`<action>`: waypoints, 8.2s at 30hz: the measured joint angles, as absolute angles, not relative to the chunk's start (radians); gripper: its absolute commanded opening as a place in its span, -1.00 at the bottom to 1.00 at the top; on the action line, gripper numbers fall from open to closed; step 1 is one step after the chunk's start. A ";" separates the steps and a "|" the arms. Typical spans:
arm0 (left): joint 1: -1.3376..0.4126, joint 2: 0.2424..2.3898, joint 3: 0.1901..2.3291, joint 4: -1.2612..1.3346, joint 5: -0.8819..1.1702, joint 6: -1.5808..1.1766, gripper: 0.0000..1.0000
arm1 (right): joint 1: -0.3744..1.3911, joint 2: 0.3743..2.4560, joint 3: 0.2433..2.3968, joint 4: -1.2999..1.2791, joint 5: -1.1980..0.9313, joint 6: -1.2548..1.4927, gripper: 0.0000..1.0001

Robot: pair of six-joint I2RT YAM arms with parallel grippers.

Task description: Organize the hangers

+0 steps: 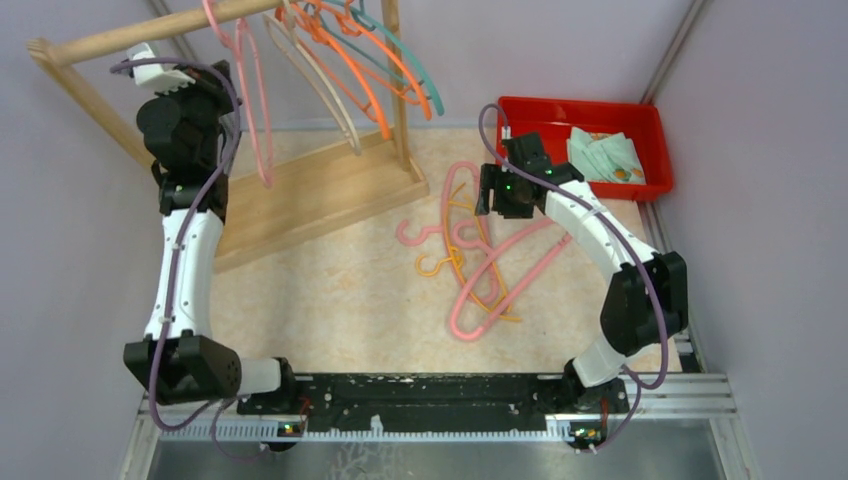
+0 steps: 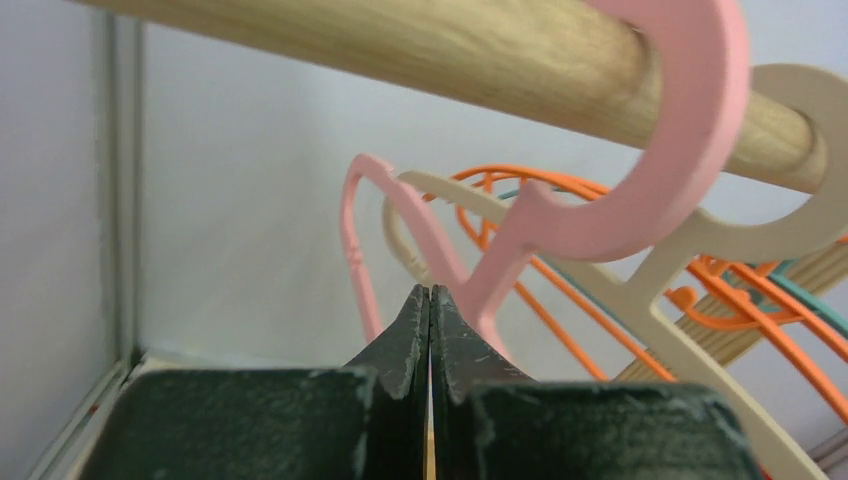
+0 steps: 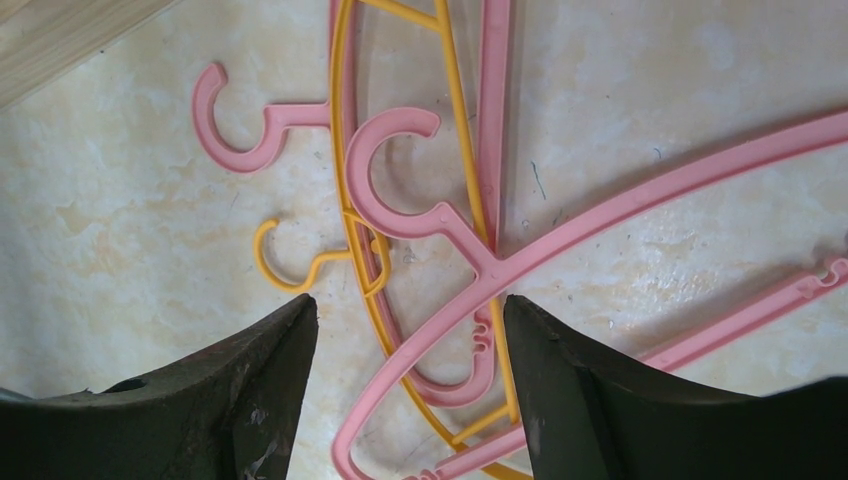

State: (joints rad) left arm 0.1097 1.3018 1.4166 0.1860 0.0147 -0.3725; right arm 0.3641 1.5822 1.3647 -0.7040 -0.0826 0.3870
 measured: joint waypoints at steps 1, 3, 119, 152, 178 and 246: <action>0.095 1.319 1.417 0.223 0.014 -0.368 -1.00 | 0.364 1.582 1.365 -0.704 -0.084 0.386 0.37; 0.057 1.357 1.426 0.278 0.015 -0.361 -1.00 | 0.364 1.583 1.365 -0.704 -0.086 0.385 0.36; -0.601 1.056 0.730 0.155 0.612 -0.513 0.70 | 0.387 1.695 1.461 -0.411 -0.056 0.982 -1.00; -0.672 1.261 0.764 0.187 0.336 -0.498 -0.66 | 0.484 1.634 1.484 -0.386 -0.112 1.058 -1.00; -0.670 1.043 1.180 -0.792 -0.597 -0.476 -1.00 | 0.299 1.516 1.348 -0.578 -0.184 0.766 0.04; -0.255 1.529 1.862 -0.673 -0.223 -0.127 0.97 | 0.213 1.518 1.327 -0.645 -0.185 0.689 0.06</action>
State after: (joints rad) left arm -0.2550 1.5291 1.8622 -0.6731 -0.2230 -0.1272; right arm 0.2131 1.5177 1.3266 -0.6453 -0.1852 0.6888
